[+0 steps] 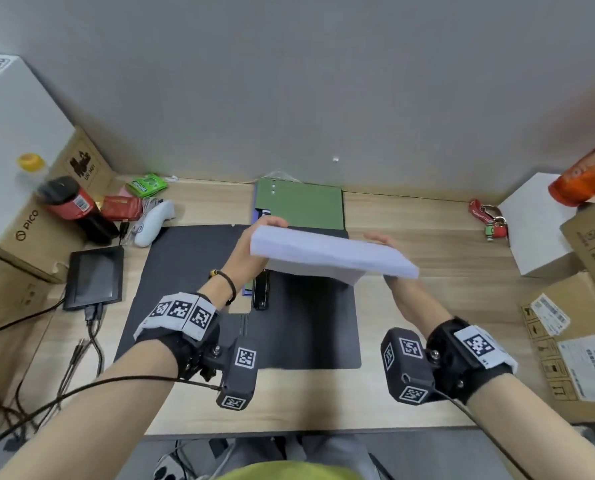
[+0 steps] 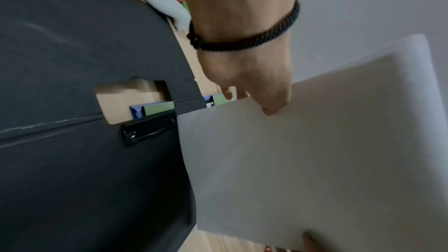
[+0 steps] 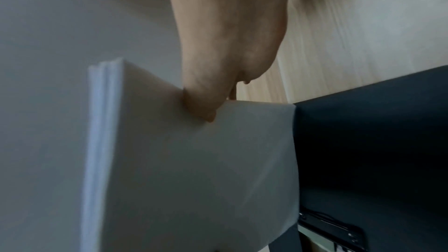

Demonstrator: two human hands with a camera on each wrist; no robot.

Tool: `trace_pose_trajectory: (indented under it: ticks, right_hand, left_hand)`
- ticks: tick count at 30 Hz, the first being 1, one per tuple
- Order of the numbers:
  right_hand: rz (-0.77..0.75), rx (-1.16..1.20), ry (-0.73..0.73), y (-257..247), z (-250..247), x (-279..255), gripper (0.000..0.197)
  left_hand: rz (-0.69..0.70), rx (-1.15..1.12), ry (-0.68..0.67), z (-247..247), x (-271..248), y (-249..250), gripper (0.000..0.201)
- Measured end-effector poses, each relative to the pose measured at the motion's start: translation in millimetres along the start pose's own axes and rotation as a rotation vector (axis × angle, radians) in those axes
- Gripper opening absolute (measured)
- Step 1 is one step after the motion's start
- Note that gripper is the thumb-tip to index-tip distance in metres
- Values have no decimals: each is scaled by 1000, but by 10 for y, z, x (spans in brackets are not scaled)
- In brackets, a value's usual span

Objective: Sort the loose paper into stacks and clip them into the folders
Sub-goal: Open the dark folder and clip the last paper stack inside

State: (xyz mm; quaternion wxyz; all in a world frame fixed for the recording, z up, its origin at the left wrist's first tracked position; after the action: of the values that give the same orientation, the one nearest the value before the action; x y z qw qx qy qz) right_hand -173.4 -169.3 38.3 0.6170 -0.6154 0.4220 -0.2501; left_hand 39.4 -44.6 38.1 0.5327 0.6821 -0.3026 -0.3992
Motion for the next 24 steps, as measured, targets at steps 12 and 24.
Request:
trace_pose_trajectory:
  ticks: [12, 24]
  right_hand:
    - [293, -47, -88, 790, 6, -162, 32]
    - [457, -21, 40, 1441, -276, -370, 38]
  left_hand:
    - [-382, 227, -54, 3, -64, -802, 18]
    - [-507, 550, 161, -119, 12, -1395, 43]
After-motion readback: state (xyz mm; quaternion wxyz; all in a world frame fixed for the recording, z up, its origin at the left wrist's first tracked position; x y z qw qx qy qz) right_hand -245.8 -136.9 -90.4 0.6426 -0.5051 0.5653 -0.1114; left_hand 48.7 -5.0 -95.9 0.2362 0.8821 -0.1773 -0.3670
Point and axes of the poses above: each hand's wrist, its own x-axis towards the middle knuckle, its own z-axis out of the palm, y = z × x, the point moved 7 cm from there along x, towards the middle knuckle, and after that the axes turned 5 degrees about -z, right-handed, at the moved point
